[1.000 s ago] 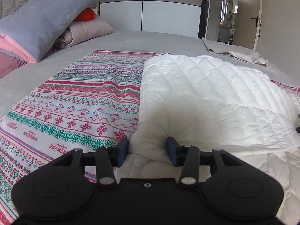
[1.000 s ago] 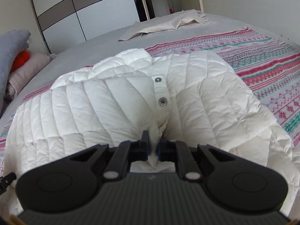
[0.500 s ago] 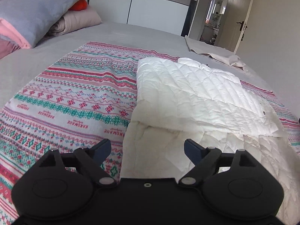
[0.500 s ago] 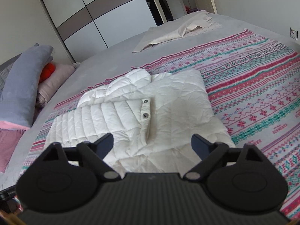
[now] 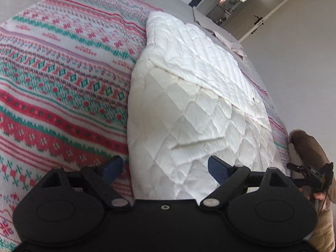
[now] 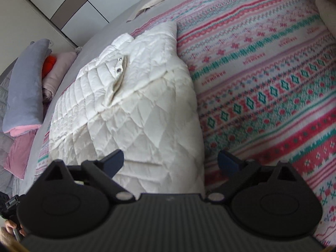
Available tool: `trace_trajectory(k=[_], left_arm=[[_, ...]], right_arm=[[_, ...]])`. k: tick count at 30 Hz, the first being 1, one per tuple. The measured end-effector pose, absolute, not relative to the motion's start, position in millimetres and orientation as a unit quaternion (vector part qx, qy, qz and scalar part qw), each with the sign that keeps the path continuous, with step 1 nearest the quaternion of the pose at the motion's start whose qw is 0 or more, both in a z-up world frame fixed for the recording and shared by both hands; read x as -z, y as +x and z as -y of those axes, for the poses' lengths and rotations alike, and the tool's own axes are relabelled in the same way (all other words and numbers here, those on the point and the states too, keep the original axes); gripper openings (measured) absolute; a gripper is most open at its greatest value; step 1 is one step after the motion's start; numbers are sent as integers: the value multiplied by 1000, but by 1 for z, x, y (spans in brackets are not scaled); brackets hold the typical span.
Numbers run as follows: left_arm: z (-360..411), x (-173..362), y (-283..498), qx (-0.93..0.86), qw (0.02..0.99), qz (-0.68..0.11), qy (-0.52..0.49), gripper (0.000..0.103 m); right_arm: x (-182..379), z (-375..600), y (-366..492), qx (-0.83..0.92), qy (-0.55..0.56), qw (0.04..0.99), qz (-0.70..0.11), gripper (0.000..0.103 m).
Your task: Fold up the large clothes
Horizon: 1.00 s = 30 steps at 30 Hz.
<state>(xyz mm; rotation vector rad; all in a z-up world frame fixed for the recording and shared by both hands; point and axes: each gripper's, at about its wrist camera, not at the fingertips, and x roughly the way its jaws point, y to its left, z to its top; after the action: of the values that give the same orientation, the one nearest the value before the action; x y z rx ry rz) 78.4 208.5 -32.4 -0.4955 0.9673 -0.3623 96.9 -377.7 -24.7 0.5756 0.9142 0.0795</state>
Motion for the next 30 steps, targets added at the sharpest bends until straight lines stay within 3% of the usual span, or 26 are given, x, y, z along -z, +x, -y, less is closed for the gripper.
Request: trace_trajectory(k=[12,15,17,19,21,24,30], left_arm=[[-215,59,57,279,755,-483,-345,86],[-201,57,52,303,756,-479,-329,85],[-189,56,49,308,761,-477,-313,84],[-180,53,47,292,773,-480,-295,64],[-178,52,45,272,777,-485,-295,42],[-170,40,38,247,795,-477,-281,29],[-161,-17,16,266,828,-399,-290,18]], right_arm=[[53,387,50,-197,362,797,-441,96],[54,377,46,-198,362,800,-436,88],[57,374,47,-199,375,791,-440,71],[62,371,49,-192,390,780,-451,41],[62,365,50,-174,383,783,-457,26],[45,351,47,-165,347,808,-446,17],[-11,339,36,-181,320,843,-392,12]])
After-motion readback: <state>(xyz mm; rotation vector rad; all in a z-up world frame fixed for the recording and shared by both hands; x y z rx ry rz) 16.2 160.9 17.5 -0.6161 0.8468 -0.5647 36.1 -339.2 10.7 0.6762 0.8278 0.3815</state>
